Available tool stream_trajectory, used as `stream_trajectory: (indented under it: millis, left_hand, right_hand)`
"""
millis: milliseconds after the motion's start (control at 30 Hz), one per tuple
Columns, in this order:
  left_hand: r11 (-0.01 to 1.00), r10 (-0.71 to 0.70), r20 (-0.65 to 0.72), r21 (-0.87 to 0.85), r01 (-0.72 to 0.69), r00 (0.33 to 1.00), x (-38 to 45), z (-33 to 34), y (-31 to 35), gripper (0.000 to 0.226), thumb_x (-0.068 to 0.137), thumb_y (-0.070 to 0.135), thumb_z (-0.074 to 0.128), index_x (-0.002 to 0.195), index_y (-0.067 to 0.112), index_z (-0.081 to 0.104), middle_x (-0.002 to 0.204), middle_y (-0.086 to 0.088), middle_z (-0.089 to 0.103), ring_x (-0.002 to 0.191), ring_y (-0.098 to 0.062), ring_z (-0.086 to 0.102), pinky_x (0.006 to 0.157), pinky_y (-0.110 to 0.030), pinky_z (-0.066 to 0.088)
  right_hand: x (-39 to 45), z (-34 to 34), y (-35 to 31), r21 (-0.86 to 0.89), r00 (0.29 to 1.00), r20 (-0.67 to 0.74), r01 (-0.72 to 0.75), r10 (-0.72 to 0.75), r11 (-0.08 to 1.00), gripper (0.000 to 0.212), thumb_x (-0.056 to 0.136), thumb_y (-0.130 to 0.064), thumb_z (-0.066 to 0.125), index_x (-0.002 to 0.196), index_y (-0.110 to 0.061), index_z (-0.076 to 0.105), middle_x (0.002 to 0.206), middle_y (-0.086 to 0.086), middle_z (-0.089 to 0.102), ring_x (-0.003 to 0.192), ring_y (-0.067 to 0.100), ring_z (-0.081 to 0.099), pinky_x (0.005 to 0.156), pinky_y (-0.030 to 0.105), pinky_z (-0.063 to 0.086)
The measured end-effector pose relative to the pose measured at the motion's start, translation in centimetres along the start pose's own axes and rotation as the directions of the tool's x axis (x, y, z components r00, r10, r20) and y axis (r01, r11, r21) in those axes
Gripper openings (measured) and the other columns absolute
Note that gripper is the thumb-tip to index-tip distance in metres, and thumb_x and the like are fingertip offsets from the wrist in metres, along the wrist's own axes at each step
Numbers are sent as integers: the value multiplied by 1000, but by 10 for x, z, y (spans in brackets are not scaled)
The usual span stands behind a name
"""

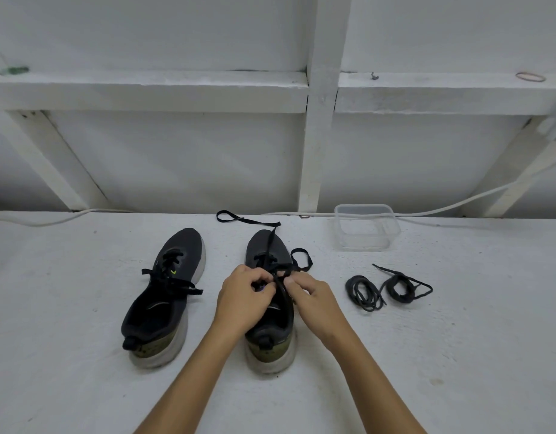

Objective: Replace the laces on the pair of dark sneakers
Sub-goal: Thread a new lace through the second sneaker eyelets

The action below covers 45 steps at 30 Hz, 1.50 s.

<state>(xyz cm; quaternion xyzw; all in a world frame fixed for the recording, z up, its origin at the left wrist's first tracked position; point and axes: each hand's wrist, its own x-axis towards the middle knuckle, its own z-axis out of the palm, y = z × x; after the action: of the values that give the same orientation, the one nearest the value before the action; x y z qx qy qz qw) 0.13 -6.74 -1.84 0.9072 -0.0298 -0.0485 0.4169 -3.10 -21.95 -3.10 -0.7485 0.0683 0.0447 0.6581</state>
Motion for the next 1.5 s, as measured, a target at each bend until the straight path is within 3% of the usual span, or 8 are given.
stream_trajectory:
  millis: [267,533,667,867,1000,1133,1367,1500]
  left_hand:
    - [961,-144,114,-222,167,983,2,-11,7,17,86,23,67,74,35,71,83,16,70,78,3,63,71,-20,46]
    - [997,-72,88,-29,75,993,6,-12,11,12,87,26,67,75,31,70,80,14,66,77,-2,61,62,-8,40]
    - [988,48,71,145,-58,996,4,-11,18,10,91,31,66,85,35,72,92,13,61,86,-4,59,71,-13,41]
    - [962,-209,227,-127,242,951,7,-28,26,20,89,26,67,72,34,73,73,21,70,79,-3,64,61,-21,42]
    - [875,-259,388,-293,385,885,11,-44,30,28,92,22,63,65,28,63,99,8,75,92,-10,74,71,-35,46]
    - [956,-100,299,-234,174,949,9,-52,32,24,94,27,61,70,27,64,102,20,73,88,-2,71,79,-35,58]
    - [987,60,290,-160,-13,955,14,-51,44,17,95,31,60,81,25,66,97,10,76,90,-12,69,85,-36,54]
    - [953,110,285,-304,-19,952,20,-59,48,17,102,22,52,88,17,60,94,8,78,92,-7,71,83,-29,52]
  right_hand:
    - [-14,1,1,-29,995,63,76,-74,997,23,94,-34,65,115,-38,73,119,-19,68,116,-2,60,94,20,52]
    - [-19,10,10,-114,996,-25,84,-87,990,24,105,-24,44,92,-14,61,94,4,63,87,16,59,78,28,47]
    - [-19,8,4,-222,992,-35,114,-125,968,29,107,-24,42,83,-29,58,82,-10,61,76,4,55,70,21,45]
    - [-16,-2,-12,-369,993,53,121,-109,921,26,108,-27,39,97,-27,62,90,-7,65,85,6,59,76,22,47]
    - [-16,-8,-12,-386,999,-9,46,-53,921,32,108,-26,37,93,-15,62,86,-1,67,82,15,61,73,25,46]
    - [-21,-10,-13,-333,996,-86,-22,-7,943,33,103,-24,46,72,-18,56,61,-12,58,58,6,50,56,23,39]
    - [-12,14,-42,-419,987,-66,-158,143,894,29,78,-60,72,87,-33,64,79,-17,67,73,-2,61,54,16,42]
    - [-6,24,-43,-508,979,-125,-204,163,837,28,81,-45,75,95,-23,65,91,-5,68,74,10,61,54,19,41]
